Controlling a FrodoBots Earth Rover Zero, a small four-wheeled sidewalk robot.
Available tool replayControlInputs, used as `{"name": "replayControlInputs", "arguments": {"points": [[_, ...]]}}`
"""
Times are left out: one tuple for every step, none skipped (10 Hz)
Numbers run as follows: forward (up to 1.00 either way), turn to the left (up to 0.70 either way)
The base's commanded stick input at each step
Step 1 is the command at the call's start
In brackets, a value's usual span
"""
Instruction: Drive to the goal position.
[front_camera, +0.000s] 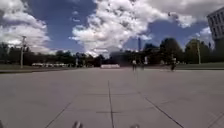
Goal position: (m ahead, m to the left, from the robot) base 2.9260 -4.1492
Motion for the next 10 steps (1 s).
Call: {"name": "replayControlInputs", "arguments": {"points": [[0.70, 0.00], [0.70, 0.00], [0.70, 0.00], [0.70, 0.00], [0.70, 0.00], [0.70, 0.00], [0.70, 0.00], [0.70, 0.30], [0.70, 0.08], [0.70, 0.05]]}}
